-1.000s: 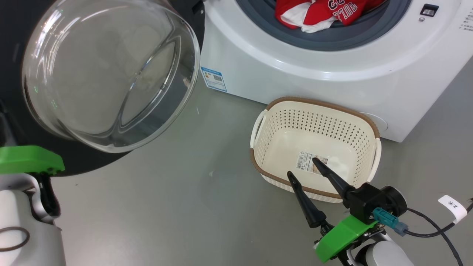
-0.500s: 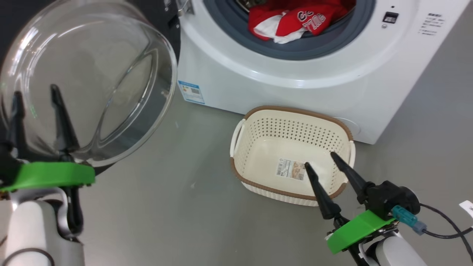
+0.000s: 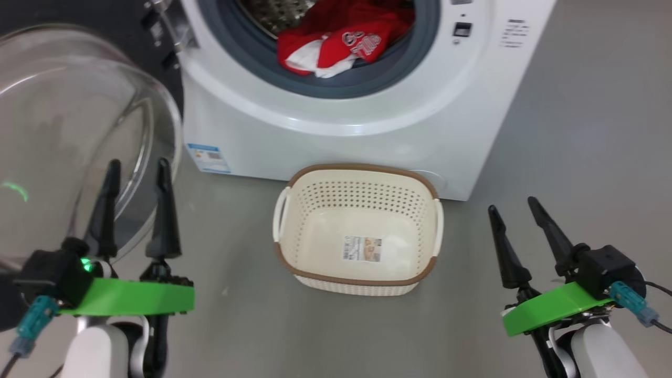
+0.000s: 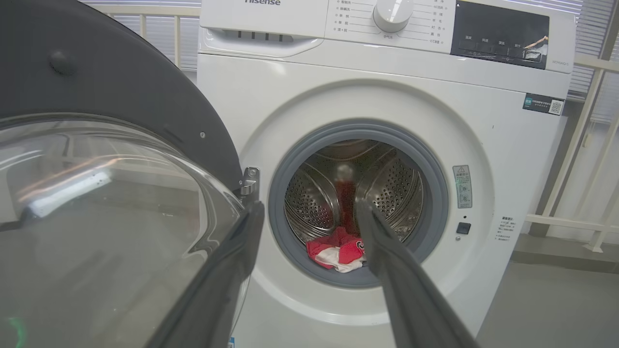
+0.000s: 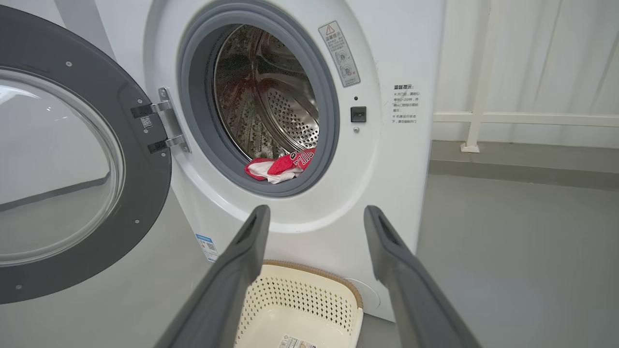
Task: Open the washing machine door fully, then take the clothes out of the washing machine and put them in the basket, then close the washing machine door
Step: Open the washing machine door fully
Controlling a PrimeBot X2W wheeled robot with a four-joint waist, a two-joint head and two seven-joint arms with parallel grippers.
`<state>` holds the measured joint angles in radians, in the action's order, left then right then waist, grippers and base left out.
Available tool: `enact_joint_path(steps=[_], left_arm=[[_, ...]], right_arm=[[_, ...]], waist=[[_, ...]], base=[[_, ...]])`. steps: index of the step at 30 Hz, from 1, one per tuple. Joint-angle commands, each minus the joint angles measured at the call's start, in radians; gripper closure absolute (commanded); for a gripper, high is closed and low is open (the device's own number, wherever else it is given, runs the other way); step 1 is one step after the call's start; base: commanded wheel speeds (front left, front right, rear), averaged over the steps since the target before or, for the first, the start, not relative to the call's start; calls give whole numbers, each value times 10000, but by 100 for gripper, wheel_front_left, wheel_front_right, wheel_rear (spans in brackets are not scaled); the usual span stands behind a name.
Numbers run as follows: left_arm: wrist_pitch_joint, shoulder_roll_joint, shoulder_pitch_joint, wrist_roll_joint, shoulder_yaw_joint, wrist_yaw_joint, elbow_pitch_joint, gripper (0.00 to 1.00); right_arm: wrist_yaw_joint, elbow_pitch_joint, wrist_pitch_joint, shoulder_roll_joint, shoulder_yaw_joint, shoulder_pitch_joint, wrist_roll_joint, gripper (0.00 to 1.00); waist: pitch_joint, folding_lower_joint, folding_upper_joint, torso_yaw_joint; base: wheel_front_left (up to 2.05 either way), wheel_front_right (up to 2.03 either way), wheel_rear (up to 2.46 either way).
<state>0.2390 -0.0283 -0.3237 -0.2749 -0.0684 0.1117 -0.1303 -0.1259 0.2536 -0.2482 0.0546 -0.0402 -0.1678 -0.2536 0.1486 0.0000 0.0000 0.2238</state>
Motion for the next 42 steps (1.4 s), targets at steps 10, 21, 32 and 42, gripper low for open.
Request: enact_joint_path(steps=[10, 21, 32, 42], left_arm=[[-44, -323, 687, -404, 230, 41, 222, 0], [100, -708, 1718, -595, 199, 106, 25, 0], [168, -905, 2867, -416, 92, -28, -272, 0], [153, -1020, 3575, -416, -36, -272, -122, 0]], right_arm=[[-48, -923, -133, -43, 526, -19, 45, 0], [-48, -1343, -134, -43, 665, 842, 47, 0], [-48, -1567, -135, -43, 814, 1823, 376, 0], [-48, -1835, -135, -43, 893, 2331, 461, 0]], waist=[[-339, 0, 0, -1450], [-766, 0, 0, -2431], [-1443, 0, 0, -2798], [-1775, 0, 0, -2920]], base=[[0, 0, 0], [0, 0, 0], [0, 0, 0], [0, 0, 0]])
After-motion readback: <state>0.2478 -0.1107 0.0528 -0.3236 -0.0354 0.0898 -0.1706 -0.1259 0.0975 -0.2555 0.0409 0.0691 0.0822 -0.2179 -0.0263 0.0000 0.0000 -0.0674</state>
